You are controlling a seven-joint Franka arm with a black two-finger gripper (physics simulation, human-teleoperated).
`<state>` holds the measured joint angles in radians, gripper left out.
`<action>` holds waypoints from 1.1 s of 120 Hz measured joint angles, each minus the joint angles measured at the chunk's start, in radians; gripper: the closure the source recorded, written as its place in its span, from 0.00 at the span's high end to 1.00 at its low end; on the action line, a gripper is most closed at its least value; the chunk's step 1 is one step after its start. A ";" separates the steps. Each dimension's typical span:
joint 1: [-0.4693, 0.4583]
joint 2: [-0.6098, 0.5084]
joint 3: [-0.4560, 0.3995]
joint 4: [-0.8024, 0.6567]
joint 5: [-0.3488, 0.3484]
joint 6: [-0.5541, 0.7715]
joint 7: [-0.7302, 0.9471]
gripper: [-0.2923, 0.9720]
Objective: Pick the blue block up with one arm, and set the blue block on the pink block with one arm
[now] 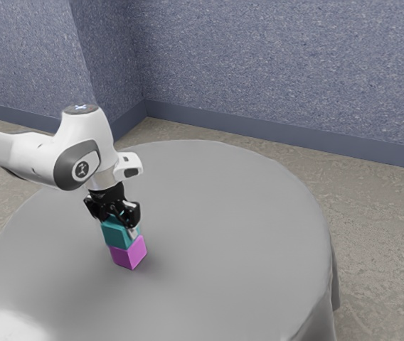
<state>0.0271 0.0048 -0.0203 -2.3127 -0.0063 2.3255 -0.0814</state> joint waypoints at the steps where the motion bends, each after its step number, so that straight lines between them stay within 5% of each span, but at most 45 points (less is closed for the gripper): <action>1: 0.000 0.000 0.000 0.000 0.003 0.000 0.002 0.49; 56: 0.012 0.045 0.002 0.045 0.104 0.002 0.092 0.49; 92: 0.007 0.020 -0.004 0.036 0.014 0.006 0.078 0.49; 132: -0.007 -0.055 -0.015 0.023 -0.014 -0.002 0.094 0.70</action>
<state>0.0196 -0.0502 -0.0356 -2.2899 -0.0202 2.3239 0.0123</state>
